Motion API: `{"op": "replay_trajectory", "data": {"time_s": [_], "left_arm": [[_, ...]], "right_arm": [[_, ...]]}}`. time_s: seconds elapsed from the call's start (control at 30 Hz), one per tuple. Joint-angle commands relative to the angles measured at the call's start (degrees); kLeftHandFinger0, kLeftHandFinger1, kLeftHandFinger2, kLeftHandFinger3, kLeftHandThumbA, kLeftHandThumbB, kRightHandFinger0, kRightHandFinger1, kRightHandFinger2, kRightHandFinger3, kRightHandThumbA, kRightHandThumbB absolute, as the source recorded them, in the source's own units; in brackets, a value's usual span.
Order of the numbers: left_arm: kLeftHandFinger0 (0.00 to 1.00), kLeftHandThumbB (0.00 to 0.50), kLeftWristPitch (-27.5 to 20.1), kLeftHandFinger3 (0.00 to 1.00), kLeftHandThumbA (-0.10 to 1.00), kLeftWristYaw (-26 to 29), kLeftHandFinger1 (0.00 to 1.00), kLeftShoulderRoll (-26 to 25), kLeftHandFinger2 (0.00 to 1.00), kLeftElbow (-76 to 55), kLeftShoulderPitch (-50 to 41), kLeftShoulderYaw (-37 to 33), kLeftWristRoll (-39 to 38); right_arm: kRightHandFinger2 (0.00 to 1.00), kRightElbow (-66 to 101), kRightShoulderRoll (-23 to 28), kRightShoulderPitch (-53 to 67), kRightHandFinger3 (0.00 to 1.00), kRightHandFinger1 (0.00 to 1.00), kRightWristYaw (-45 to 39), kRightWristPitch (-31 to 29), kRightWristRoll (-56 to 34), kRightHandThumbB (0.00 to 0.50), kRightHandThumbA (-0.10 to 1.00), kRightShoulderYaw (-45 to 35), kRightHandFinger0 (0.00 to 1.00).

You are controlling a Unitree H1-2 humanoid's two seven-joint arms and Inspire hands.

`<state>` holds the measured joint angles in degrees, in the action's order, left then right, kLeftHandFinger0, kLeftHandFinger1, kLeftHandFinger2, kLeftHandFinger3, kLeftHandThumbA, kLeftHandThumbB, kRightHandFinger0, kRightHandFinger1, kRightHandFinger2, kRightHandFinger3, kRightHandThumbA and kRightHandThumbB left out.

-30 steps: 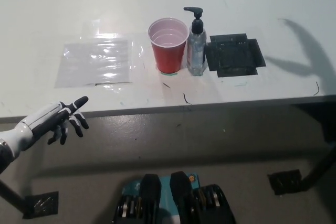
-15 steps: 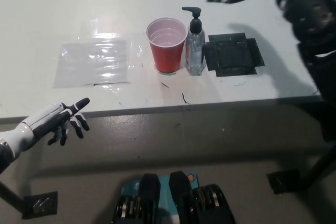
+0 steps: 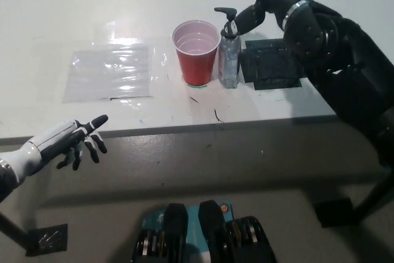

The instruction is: The robot uses its right hand to press the hand soap kept in the middle of the table to get liquid hand soap out

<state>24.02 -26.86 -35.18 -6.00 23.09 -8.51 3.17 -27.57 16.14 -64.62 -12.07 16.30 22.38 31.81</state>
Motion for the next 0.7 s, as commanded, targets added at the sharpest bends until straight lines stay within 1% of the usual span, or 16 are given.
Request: {"op": "replay_trajectory", "data": {"time_s": [0.0, 0.03, 0.13, 0.17, 0.23, 0.27, 0.33, 0.37, 0.4, 0.47, 0.53, 0.57, 0.6, 0.63, 0.67], "left_arm": [[0.09, 0.187, 0.0, 0.69, 1.00, -1.3, 0.20, -2.0, 0.40, -1.0, 2.5, 0.2, 0.7], [0.08, 0.210, 0.3, 0.68, 1.00, -1.2, 0.19, -1.7, 0.39, -0.8, 2.5, 0.4, 0.4], [0.07, 0.214, 0.5, 0.67, 1.00, -1.4, 0.18, -1.8, 0.38, -0.7, 2.8, 0.3, 0.5], [0.07, 0.208, 0.5, 0.67, 1.00, -1.7, 0.18, -1.9, 0.39, -0.5, 2.9, 0.2, 0.4], [0.09, 0.215, 0.5, 0.67, 1.00, -1.9, 0.19, -2.0, 0.39, -0.4, 3.0, 0.1, 0.5], [0.09, 0.208, 0.2, 0.67, 1.00, -1.6, 0.19, -2.1, 0.39, -0.5, 3.0, -0.1, 1.1], [0.08, 0.194, 0.4, 0.67, 1.00, -1.8, 0.19, -2.1, 0.39, -0.7, 3.1, 0.0, 1.2], [0.07, 0.193, 0.4, 0.67, 1.00, -1.9, 0.19, -2.2, 0.39, -0.8, 3.2, 0.0, 1.3], [0.08, 0.175, 0.0, 0.68, 1.00, -2.1, 0.19, -2.5, 0.40, -0.9, 3.2, -0.2, 1.6], [0.08, 0.174, 0.1, 0.68, 1.00, -2.4, 0.20, -2.9, 0.40, -1.1, 3.4, -0.1, 1.6], [0.10, 0.172, 0.4, 0.66, 1.00, -2.9, 0.19, -3.2, 0.37, -0.9, 3.8, 0.0, 1.3], [0.10, 0.175, 0.7, 0.65, 1.00, -2.9, 0.20, -3.2, 0.38, -1.1, 3.8, 0.0, 1.4], [0.11, 0.173, 1.1, 0.66, 1.00, -3.1, 0.20, -3.2, 0.38, -1.1, 3.8, 0.2, 1.0], [0.11, 0.186, 0.9, 0.66, 1.00, -3.4, 0.21, -3.5, 0.40, -0.9, 4.1, -0.1, 1.2], [0.12, 0.186, 0.8, 0.67, 1.00, -3.5, 0.21, -3.5, 0.41, -0.9, 4.2, -0.1, 1.3]], "right_arm": [[1.00, -1.4, -0.2, -4.1, 1.00, 1.00, -0.8, -3.6, 4.0, 0.355, 1.00, 0.3, 1.00], [1.00, -2.5, -0.4, -3.9, 1.00, 1.00, -0.4, -4.7, 4.1, 0.361, 1.00, 0.2, 1.00], [1.00, -3.9, -0.8, -3.5, 1.00, 1.00, 0.1, -6.0, 4.5, 0.360, 1.00, 0.0, 1.00], [1.00, -4.1, -1.0, -3.3, 1.00, 1.00, 0.2, -6.2, 4.5, 0.350, 1.00, -0.3, 1.00], [1.00, -5.2, -1.3, -3.2, 1.00, 1.00, 0.7, -7.2, 5.2, 0.355, 1.00, -0.1, 1.00], [1.00, -5.3, -1.4, -3.2, 1.00, 1.00, 0.4, -7.4, 5.3, 0.345, 1.00, 0.0, 1.00], [1.00, -4.8, -1.6, -2.6, 1.00, 1.00, 0.7, -8.2, 5.7, 0.303, 1.00, -0.2, 1.00], [1.00, -4.7, -1.8, -2.4, 1.00, 1.00, 0.7, -8.4, 6.0, 0.304, 1.00, -0.1, 1.00], [1.00, -4.6, -2.1, -2.1, 1.00, 1.00, 0.3, -8.2, 6.4, 0.298, 1.00, 0.3, 1.00], [1.00, -4.7, -2.4, -2.0, 1.00, 1.00, 0.4, -8.3, 6.6, 0.298, 1.00, 0.0, 1.00], [1.00, -4.9, -3.2, -1.7, 1.00, 1.00, 0.1, -8.7, 7.1, 0.281, 1.00, 0.4, 1.00], [1.00, -5.1, -3.3, -1.7, 1.00, 1.00, 0.0, -9.0, 7.5, 0.293, 1.00, 0.6, 1.00], [1.00, -5.1, -3.4, -1.7, 1.00, 1.00, -0.2, -9.3, 8.2, 0.298, 1.00, 1.1, 1.00], [1.00, -4.8, -3.6, -1.7, 1.00, 1.00, -0.2, -9.0, 8.8, 0.302, 1.00, 1.5, 1.00], [1.00, -4.8, -3.8, -1.8, 1.00, 1.00, -0.3, -8.9, 9.1, 0.301, 1.00, 1.6, 1.00]]}}
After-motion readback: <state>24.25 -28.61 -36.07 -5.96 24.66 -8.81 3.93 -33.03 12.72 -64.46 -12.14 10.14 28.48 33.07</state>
